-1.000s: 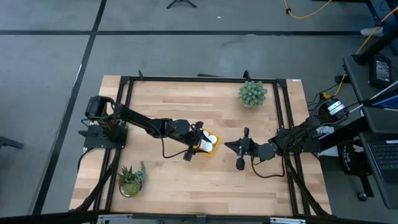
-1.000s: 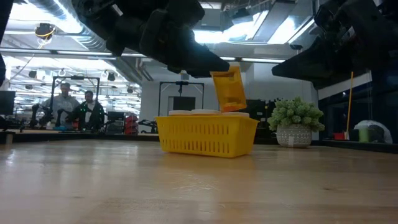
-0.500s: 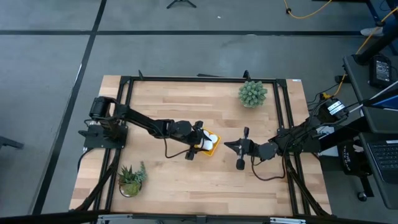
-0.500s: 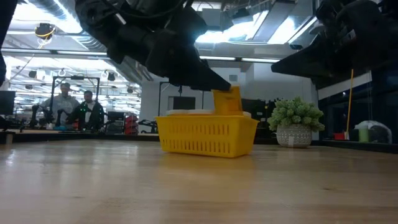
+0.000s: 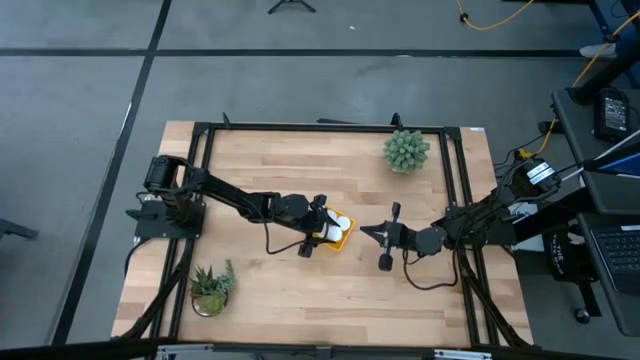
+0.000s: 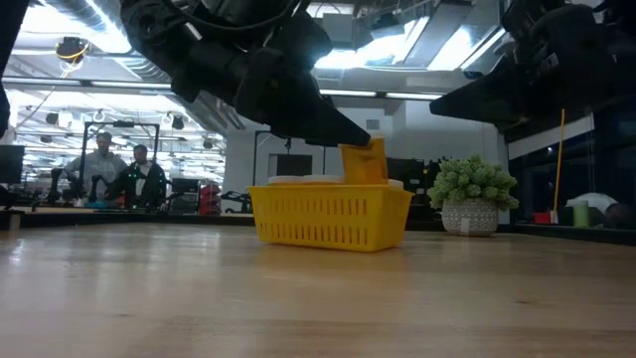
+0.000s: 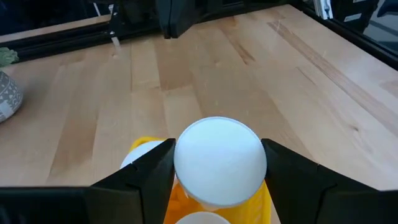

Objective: Pick and place pill bottles into a basket
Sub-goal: Put the orange pill bottle into the yellow bin, then return to Home Position

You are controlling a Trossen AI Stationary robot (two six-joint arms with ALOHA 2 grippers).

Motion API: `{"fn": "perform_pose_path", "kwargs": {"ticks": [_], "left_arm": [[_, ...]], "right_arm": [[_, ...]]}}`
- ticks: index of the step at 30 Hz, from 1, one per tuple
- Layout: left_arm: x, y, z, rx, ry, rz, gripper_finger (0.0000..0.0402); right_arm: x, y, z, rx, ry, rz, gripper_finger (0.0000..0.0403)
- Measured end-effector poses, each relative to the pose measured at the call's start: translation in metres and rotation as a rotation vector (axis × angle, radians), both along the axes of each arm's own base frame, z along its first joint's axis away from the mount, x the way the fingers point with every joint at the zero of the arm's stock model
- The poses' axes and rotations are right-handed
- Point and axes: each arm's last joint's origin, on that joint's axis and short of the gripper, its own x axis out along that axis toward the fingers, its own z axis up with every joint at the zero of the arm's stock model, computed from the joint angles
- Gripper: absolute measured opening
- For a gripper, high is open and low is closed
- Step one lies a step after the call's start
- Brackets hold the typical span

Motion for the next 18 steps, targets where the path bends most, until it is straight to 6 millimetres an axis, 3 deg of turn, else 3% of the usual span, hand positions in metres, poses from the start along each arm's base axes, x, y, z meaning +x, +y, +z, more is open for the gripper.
{"fn": "perform_pose_path", "kwargs": {"ticks": [10,18], "left_arm": [[-0.0006,-0.0005,-0.0014,0.001,0.015,-0.002,0.0218],[-0.0002,-0.0005,-0.0003,0.001,0.004,-0.002,0.0243]], "right_arm": [[0.0000,0.0001,-0.0001,0.000,0.001,0.001,0.0007],[-0.0001,0.0001,-0.0001,-0.001,0.001,0.001,0.0007]]}}
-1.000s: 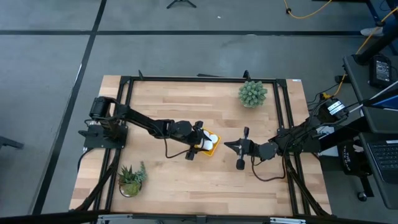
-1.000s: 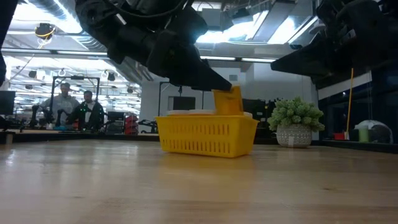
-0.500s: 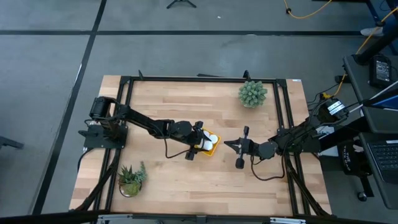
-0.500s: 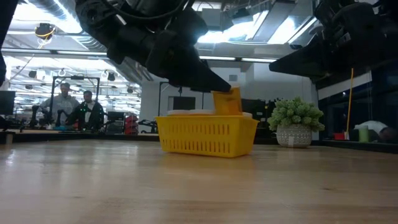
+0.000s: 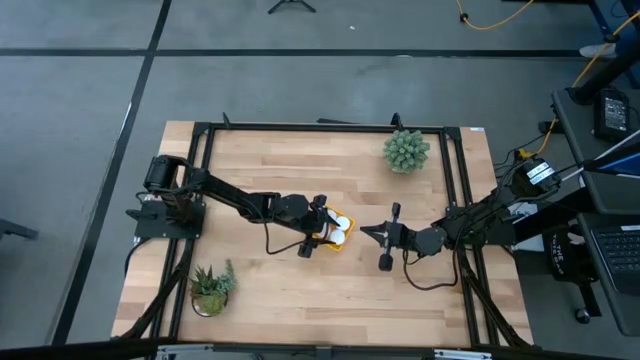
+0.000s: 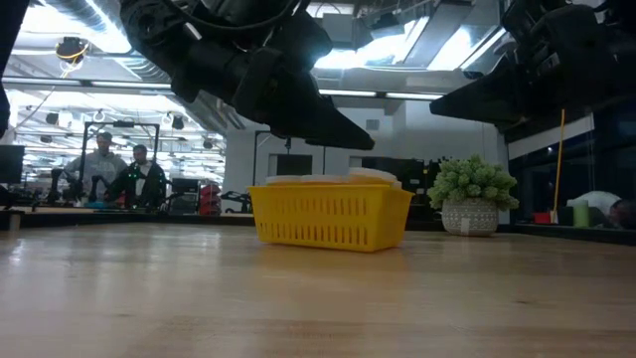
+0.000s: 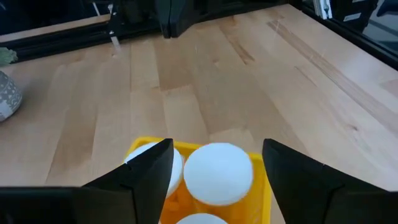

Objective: Pick and place pill bottles into a basket
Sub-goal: Return to Home Position

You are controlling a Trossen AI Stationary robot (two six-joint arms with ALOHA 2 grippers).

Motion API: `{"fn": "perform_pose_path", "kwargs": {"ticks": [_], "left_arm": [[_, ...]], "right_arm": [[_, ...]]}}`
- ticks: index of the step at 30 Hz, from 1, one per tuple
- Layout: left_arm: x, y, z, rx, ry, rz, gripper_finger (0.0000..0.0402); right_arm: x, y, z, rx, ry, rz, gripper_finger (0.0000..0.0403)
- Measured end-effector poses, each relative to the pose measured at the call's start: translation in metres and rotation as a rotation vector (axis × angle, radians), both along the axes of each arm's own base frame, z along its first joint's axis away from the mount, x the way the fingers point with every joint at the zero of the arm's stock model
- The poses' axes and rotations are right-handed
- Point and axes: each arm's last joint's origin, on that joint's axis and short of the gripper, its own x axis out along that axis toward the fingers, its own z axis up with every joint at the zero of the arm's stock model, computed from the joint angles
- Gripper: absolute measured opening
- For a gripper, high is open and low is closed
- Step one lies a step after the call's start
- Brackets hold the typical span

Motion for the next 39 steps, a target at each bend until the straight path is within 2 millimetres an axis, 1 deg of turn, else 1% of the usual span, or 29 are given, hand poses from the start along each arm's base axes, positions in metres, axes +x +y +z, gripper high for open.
{"fn": "perform_pose_path", "kwargs": {"ticks": [13,19,23,27,31,35,39], "left_arm": [[0.001,0.000,0.005,0.004,-0.035,0.009,0.0248],[-0.005,0.001,0.027,0.014,-0.098,0.000,0.0248],[-0.014,0.001,0.052,0.044,-0.150,-0.013,0.0245],[-0.034,0.003,0.076,0.099,-0.174,-0.006,0.0218],[-0.064,0.007,0.097,0.114,-0.190,0.024,0.0169],[-0.100,0.009,0.107,0.104,-0.202,0.034,0.0113],[-0.136,0.012,0.108,0.085,-0.261,0.045,0.0060]], "right_arm": [[0.000,0.000,0.000,-0.001,0.001,0.000,0.0007],[0.000,0.000,0.000,0.003,-0.001,0.000,0.0007],[0.000,0.000,0.003,0.018,-0.018,-0.001,0.0007],[-0.002,-0.001,0.016,0.067,-0.071,0.007,0.0007],[-0.007,-0.003,0.026,0.073,-0.081,0.024,0.0007],[-0.013,-0.006,0.032,0.064,-0.060,0.024,0.0007],[-0.019,-0.010,0.039,0.061,-0.052,0.036,0.0007]]}}
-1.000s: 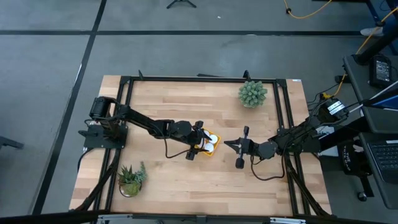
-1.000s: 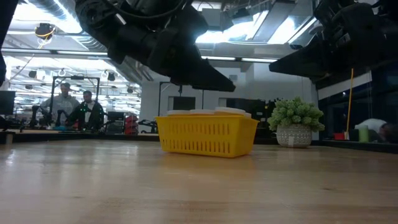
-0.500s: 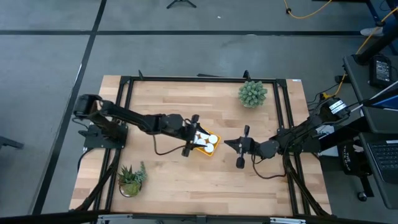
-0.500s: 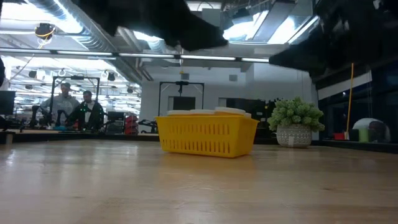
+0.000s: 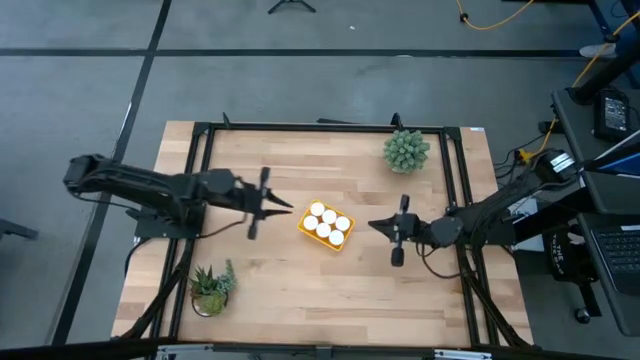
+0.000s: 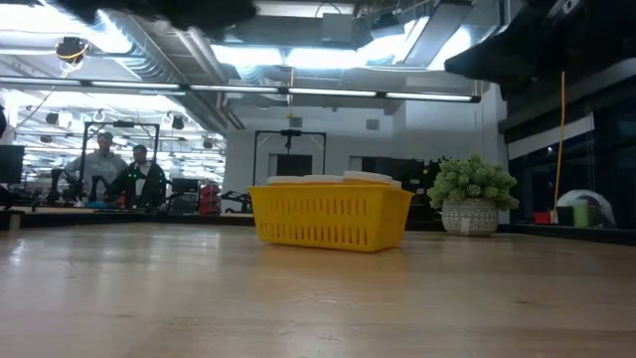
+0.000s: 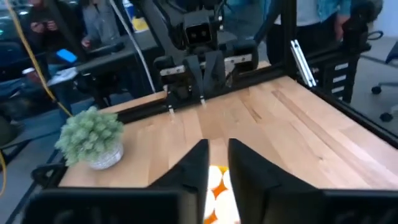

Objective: Pick and place pill bottles into a basket
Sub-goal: Return to Home Position

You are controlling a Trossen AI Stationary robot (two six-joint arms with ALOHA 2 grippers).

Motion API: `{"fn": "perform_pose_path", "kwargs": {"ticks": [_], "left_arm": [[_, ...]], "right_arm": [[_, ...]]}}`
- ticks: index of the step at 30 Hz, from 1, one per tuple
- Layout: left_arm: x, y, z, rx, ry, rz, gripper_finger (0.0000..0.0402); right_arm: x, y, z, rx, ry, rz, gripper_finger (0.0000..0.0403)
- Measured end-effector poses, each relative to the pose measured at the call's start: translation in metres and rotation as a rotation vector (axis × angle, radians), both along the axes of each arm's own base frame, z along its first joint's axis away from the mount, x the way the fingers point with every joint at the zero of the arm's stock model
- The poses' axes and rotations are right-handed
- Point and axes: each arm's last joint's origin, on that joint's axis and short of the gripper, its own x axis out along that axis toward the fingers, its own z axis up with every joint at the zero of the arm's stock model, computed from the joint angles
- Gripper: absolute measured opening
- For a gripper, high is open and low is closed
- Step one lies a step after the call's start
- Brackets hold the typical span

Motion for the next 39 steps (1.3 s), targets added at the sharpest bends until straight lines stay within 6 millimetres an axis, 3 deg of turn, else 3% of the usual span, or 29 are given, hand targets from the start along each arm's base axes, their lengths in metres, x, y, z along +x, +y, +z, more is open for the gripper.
{"fn": "perform_pose_path", "kwargs": {"ticks": [5,16,23,30,39], "left_arm": [[-0.040,0.004,-0.012,-0.054,-0.064,0.023,0.0006],[-0.094,0.010,-0.051,-0.076,-0.196,0.136,0.0002],[-0.108,0.011,-0.077,-0.083,-0.260,0.152,0.0002],[-0.112,0.012,-0.085,-0.097,-0.277,0.169,0.0002],[-0.111,0.013,-0.094,-0.122,-0.255,0.207,0.0002]], "right_arm": [[-0.006,-0.006,0.010,0.022,-0.007,0.076,0.0007],[-0.019,-0.031,0.027,0.016,-0.005,0.114,0.0007],[-0.049,-0.049,0.042,-0.026,-0.013,0.088,0.0007],[-0.087,-0.063,0.051,-0.039,-0.056,0.082,0.0007],[-0.112,-0.071,0.027,-0.043,-0.149,0.083,0.0007]]}}
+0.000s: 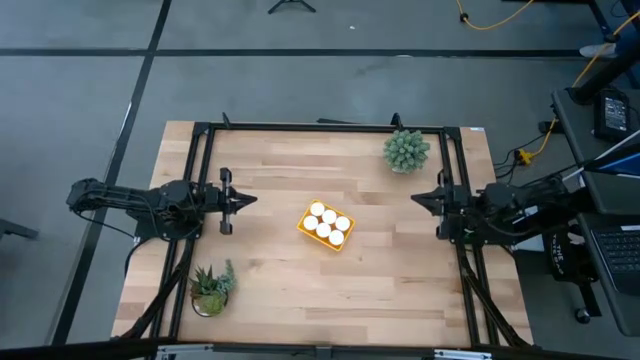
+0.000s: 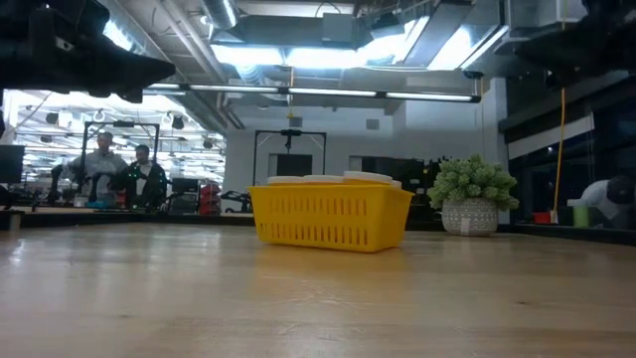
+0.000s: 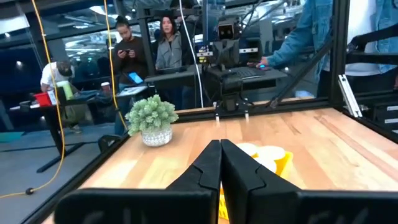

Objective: Pick and place pill bottles into a basket
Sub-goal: Return to Home Position

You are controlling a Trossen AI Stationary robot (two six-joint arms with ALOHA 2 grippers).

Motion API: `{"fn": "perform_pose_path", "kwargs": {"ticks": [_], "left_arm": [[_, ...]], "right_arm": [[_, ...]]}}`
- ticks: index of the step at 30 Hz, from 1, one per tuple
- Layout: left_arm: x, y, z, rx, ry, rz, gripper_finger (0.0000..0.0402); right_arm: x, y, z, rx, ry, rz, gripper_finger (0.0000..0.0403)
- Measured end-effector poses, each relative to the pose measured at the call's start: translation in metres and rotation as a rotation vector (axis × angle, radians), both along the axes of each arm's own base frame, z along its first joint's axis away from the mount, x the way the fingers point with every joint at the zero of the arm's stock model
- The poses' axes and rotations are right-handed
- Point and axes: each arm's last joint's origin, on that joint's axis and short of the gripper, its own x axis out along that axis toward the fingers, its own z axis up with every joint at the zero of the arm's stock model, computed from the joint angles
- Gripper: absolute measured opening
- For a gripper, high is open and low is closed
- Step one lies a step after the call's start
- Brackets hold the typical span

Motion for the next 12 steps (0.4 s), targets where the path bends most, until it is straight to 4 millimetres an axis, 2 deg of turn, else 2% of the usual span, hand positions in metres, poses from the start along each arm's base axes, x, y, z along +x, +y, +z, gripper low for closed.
{"fn": "perform_pose_path", "kwargs": {"ticks": [6,12], "left_arm": [[0.000,0.001,0.000,0.003,-0.002,0.021,0.0003],[0.000,0.001,0.001,0.005,-0.007,0.021,0.0003]], "right_arm": [[0.000,0.002,-0.017,-0.009,0.018,0.060,0.0007],[0.000,0.002,-0.018,-0.005,0.006,0.070,0.0007]]}}
